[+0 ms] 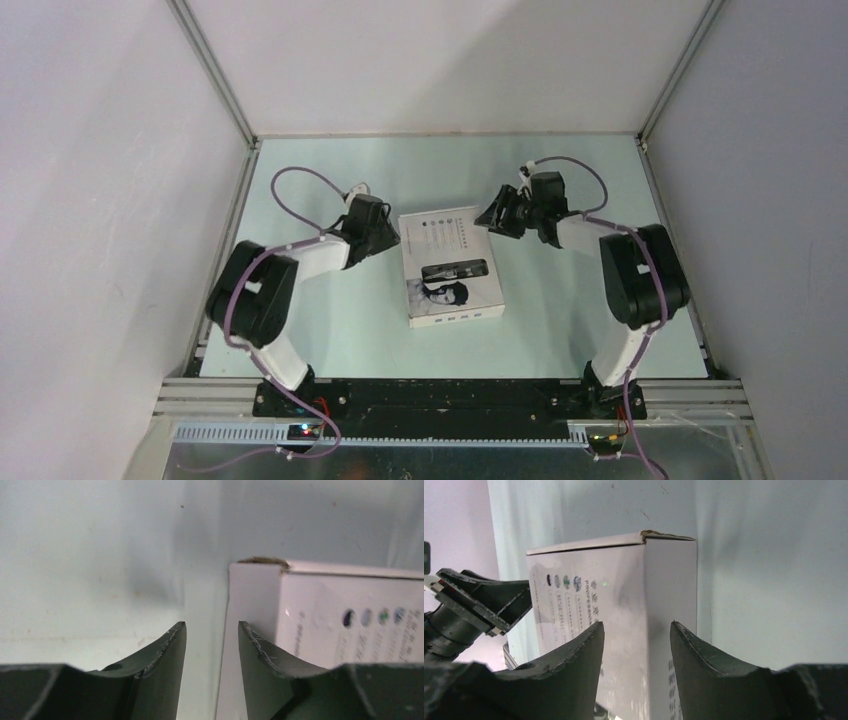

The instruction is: Sort the hair-cutting tools

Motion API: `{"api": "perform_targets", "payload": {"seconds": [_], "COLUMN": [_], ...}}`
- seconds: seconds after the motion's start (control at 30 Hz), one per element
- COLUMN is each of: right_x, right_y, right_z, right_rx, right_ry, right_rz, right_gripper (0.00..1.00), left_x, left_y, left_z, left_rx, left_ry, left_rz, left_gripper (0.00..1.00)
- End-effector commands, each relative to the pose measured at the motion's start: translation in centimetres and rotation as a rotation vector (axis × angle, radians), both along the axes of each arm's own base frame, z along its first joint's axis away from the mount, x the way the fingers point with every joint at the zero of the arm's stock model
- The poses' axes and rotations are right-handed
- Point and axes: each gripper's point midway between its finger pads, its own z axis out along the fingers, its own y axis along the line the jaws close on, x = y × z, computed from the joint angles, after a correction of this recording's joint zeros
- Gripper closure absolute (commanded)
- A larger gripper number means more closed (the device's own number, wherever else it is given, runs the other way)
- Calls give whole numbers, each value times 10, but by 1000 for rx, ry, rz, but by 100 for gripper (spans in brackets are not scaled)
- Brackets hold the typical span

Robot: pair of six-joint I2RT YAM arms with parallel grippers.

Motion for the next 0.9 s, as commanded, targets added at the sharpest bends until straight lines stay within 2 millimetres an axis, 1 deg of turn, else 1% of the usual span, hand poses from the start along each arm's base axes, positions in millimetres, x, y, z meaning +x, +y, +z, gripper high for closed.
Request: {"api": "perform_targets", "payload": {"seconds": [0.0, 0.03, 0.07, 0.1, 0.13, 0.17, 0.2, 0.23, 0.27, 0.3, 0.43, 0.47, 0.5, 0.53, 0.57, 0.63, 0.67, 0.73, 0.87], "right_x": [-6, -11, -18, -33, -42, -56, -63, -78, -85, -98, -134, -138, -148, -151, -160, -169, -170, -177, -182], "right_y": [-30, -37, -41, -46, -49, -51, -52, -53, -52, -52, -47, -46, -44, -42, -38, -34, -33, -29, -19], "right_z": [39, 36, 41, 28, 34, 33, 32, 30, 29, 28, 25, 24, 24, 23, 22, 17, 18, 10, 7], "right_rx": [-75, -109, -117, -140, -139, -135, -130, -118, -114, -109, -114, -110, -106, -102, -97, -93, -85, -78, -70], "right_ry": [-82, -74, -88, -45, -57, -50, -45, -35, -32, -25, -18, -12, -13, -7, -10, -1, -4, 13, 22], "right_rz": [-70, -79, -84, -82, -83, -82, -81, -78, -72, -67, -36, -39, -30, -37, -23, -18, -25, -18, 2], "right_gripper": [43, 42, 42, 41, 41, 41, 40, 40, 40, 40, 39, 39, 39, 39, 39, 39, 39, 39, 39], "left_x": [-17, -29, -36, -49, -56, -70, -81, -96, -107, -121, -168, -174, -186, -195, -199, -207, -209, -210, -210], "left_y": [6, 11, 13, 16, 14, 15, 14, 14, 13, 11, -3, -5, -11, -15, -18, -21, -21, -23, -31], "left_z": [48, 41, 47, 38, 43, 39, 34, 30, 26, 23, 13, 12, 11, 8, 10, 7, 5, 2, -2], "left_rx": [16, 33, 25, 34, 17, 17, 15, 15, 16, 13, -32, -37, -51, -60, -74, -81, -79, -77, -72], "left_ry": [-60, -29, -32, -2, -7, 10, 34, 45, 67, 74, 124, 131, 136, 149, 148, 163, 168, 181, 206], "left_rz": [13, 14, 11, 2, -17, -37, -62, -84, -108, -135, -253, -264, -303, -325, -339, -355, -359, -367, -405], "left_gripper": [49, 49, 49, 48, 48, 48, 48, 48, 48, 48, 49, 48, 48, 49, 49, 49, 49, 49, 49]}}
